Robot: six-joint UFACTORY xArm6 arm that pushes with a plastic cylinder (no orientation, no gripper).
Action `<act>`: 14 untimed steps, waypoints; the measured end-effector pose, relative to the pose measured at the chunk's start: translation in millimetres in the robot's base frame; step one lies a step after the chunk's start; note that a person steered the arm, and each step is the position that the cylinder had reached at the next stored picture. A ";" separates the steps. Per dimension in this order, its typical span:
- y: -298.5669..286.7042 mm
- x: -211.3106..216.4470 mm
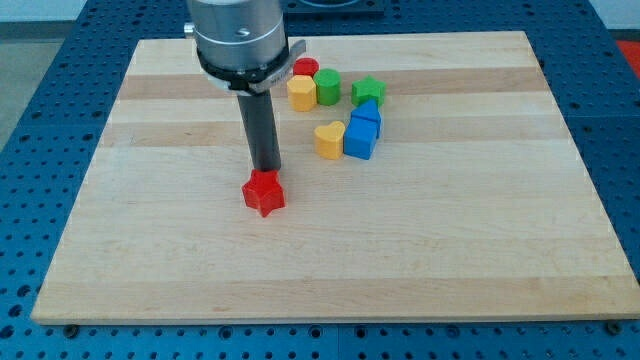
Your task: Move the green star towards left of red star
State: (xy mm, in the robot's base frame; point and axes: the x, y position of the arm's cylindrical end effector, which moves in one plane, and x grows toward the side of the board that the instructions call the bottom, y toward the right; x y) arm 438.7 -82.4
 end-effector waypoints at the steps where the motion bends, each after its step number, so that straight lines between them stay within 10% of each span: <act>1: -16.8 -30.6; 5: 20.5 -72.9; 8: -90.5 -154.5; 10: 105.6 -239.0; 12: 269.6 -195.6; 14: 187.7 -137.7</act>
State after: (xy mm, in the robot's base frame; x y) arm 301.1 105.3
